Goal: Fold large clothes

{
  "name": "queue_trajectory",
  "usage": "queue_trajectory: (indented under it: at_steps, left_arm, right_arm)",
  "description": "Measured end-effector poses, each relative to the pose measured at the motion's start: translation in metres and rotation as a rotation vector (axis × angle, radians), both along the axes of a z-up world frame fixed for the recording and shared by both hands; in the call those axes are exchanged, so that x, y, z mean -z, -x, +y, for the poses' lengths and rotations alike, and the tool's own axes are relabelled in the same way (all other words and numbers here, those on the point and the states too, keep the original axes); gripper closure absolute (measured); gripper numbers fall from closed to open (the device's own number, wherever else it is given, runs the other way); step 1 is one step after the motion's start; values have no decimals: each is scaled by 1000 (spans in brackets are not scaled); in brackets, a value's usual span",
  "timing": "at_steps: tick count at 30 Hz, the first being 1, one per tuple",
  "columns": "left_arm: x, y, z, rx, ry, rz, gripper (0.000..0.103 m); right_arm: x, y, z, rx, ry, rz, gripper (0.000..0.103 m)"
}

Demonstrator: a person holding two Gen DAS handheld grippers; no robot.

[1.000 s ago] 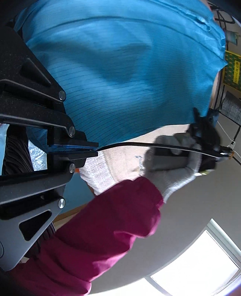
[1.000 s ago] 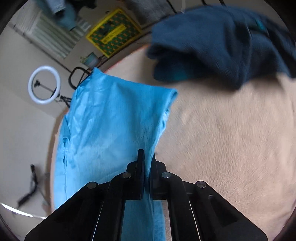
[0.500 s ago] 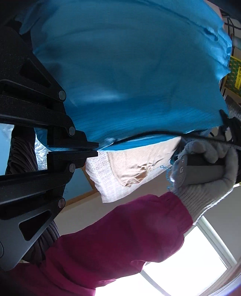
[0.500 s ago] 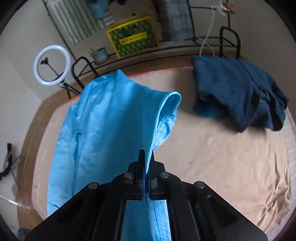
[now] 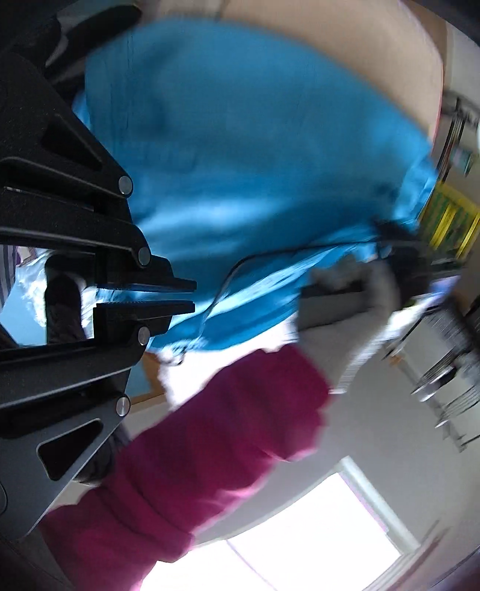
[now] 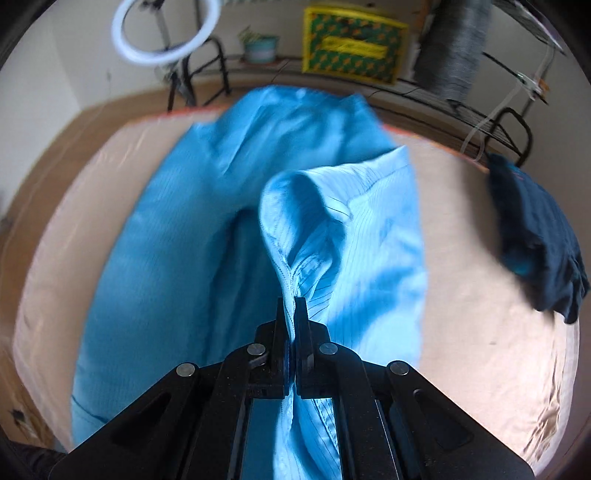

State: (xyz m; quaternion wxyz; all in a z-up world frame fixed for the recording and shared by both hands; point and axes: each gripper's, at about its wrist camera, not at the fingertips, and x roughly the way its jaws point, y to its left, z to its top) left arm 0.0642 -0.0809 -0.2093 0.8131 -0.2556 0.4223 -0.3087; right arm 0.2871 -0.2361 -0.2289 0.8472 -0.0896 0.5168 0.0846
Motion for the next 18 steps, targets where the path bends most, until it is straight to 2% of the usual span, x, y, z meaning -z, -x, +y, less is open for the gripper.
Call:
queue_trajectory:
  at_steps: [3, 5, 6, 8, 10, 12, 14, 16, 18]
  left_arm:
    - [-5, -4, 29, -88, 5, -23, 103]
    - [-7, -7, 44, -127, 11, -28, 103]
    - [-6, -8, 49, -142, 22, -22, 103]
    - [-3, -10, 51, -152, 30, -12, 103]
    - [-1, -15, 50, -153, 28, -15, 103]
    - [2, -12, 49, -146, 21, -30, 103]
    - [-3, -10, 48, -134, 9, -48, 103]
    - [-9, -11, 43, -106, -4, -60, 103]
    - [-17, -9, 42, -91, -25, -73, 103]
  right_arm:
    - [30, -6, 20, -7, 26, 57, 102]
    - [47, -9, 26, -20, 24, 108, 98]
    - [45, -8, 29, -36, 45, 71, 98]
    - [43, -11, 26, -44, 44, 90, 96]
    - [32, -11, 15, -34, -17, 112, 96]
    - [8, -3, -1, -46, -98, 85, 95]
    - [-20, 11, -22, -67, -186, 59, 78]
    - [-52, 34, -53, -89, -245, 5, 73]
    - [-73, 56, -77, -99, -272, -28, 73]
